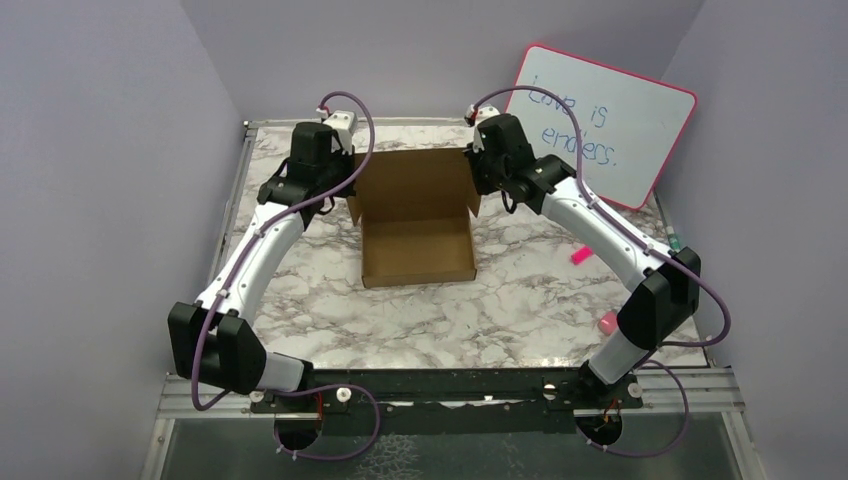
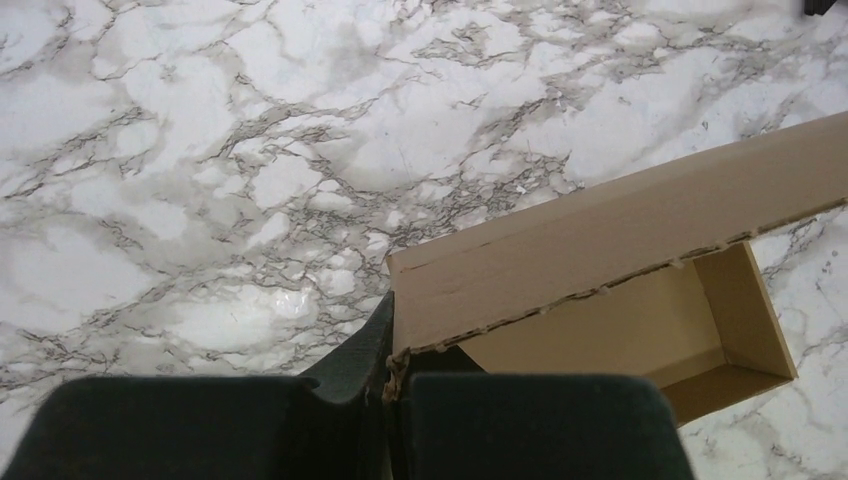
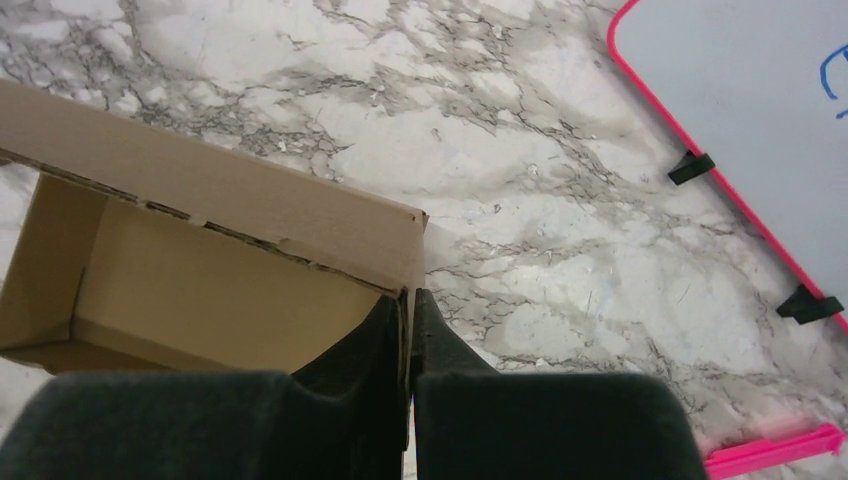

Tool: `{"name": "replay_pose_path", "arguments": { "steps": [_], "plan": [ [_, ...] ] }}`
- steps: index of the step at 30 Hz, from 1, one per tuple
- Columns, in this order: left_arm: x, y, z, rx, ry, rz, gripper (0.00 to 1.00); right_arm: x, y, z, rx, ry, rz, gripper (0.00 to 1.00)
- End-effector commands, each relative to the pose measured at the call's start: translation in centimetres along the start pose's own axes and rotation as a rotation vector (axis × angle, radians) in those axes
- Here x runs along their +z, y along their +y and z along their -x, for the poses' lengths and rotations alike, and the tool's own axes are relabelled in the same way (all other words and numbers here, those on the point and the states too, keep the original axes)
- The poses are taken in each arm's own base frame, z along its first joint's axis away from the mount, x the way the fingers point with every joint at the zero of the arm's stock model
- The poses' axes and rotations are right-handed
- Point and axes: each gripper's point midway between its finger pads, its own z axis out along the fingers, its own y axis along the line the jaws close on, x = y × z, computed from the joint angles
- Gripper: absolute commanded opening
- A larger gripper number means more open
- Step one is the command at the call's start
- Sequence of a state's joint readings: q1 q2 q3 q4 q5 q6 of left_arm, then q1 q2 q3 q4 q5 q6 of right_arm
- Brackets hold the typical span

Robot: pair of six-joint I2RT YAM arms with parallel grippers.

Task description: Fold the paper box

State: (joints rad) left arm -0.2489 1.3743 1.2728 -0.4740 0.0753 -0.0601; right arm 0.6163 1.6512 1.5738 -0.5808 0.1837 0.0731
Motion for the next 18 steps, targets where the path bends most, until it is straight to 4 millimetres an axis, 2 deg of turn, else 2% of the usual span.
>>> {"name": "replay_pose_path", "arguments": {
  "steps": [1, 5, 9, 18],
  "plan": [
    [0.0, -2.5, 2.9, -0.087, -0.070, -0.027, 0.03, -0.1, 2.0, 1.7, 0.138, -0.055, 0.001, 0.07],
    [0.0, -3.0, 3.8, -0.121, -0.095, -0.038, 0.04, 0.5, 2.0, 1.7, 0.236, -0.036, -0.033, 0.01],
    [0.1, -3.4, 4.3, -0.158, -0.121, -0.054, 0.05, 1.1, 2.9, 1.7, 0.309, -0.018, -0.030, 0.01],
    [0.7, -3.7, 5.1, -0.236, -0.178, -0.064, 0.09, 1.0, 2.9, 2.6, 0.392, -0.095, -0.100, 0.02]
  ]
}}
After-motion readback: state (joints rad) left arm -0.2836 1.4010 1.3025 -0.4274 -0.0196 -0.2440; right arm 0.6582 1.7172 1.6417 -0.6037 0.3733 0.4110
